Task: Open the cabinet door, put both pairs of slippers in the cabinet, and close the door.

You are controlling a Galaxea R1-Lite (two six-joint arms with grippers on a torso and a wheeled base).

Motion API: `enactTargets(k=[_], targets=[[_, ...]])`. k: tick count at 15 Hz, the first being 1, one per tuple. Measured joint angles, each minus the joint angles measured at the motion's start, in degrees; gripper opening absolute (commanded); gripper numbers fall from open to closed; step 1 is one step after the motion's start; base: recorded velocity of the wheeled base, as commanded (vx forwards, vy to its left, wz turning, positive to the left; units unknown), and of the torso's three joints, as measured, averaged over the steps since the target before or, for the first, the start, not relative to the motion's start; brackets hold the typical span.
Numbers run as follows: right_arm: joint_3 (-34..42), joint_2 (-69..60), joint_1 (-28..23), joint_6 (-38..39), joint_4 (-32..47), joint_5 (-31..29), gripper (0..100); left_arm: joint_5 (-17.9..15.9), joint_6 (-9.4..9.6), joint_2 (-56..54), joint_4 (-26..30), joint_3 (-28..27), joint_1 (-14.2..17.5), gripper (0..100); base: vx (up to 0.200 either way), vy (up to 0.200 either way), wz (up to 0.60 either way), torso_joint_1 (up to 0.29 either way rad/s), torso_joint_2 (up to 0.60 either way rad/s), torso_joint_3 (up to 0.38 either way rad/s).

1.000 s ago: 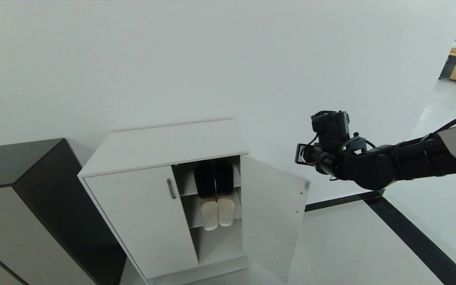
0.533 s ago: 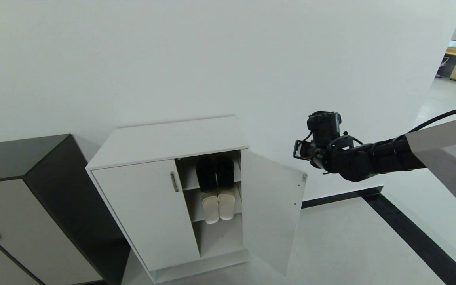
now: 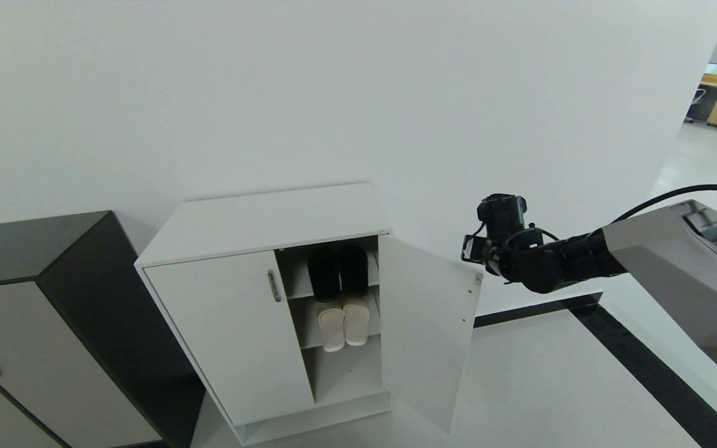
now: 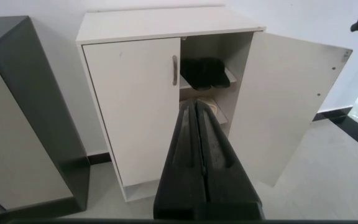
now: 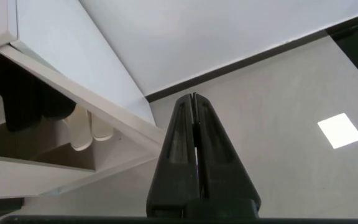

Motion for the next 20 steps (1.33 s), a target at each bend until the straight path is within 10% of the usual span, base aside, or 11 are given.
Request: enactTargets(k=[20], targets=[[10.7, -1.8, 5.1, -2.2, -3.1, -0.3, 0, 0.0, -0.02, 0.0, 0.0, 0.0, 0.0, 0, 0.000, 0.000, 0.00, 0.000, 0.00, 0.000]])
